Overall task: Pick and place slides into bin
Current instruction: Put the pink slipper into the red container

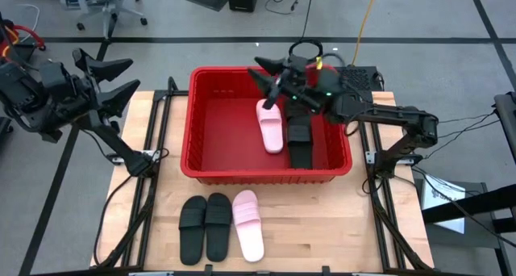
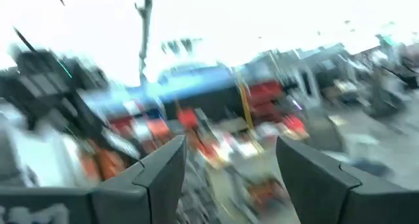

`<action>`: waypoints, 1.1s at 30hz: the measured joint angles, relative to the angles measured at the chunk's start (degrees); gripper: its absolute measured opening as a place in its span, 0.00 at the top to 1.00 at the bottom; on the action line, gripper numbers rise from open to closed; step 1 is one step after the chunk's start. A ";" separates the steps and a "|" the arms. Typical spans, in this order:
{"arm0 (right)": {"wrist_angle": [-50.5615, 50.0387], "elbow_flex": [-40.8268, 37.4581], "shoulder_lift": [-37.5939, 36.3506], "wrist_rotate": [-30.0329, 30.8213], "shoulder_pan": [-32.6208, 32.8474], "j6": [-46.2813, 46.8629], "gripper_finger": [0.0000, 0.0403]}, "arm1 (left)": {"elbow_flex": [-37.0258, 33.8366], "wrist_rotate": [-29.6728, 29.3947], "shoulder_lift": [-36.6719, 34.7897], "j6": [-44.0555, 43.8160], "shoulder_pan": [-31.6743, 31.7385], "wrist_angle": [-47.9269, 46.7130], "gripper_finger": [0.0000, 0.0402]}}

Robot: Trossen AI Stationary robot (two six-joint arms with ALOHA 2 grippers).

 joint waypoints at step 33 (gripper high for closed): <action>-6.47 26.63 1.28 -10.35 28.54 -17.77 0.44 | 0.00 -0.66 8.37 4.77 -17.62 9.89 0.36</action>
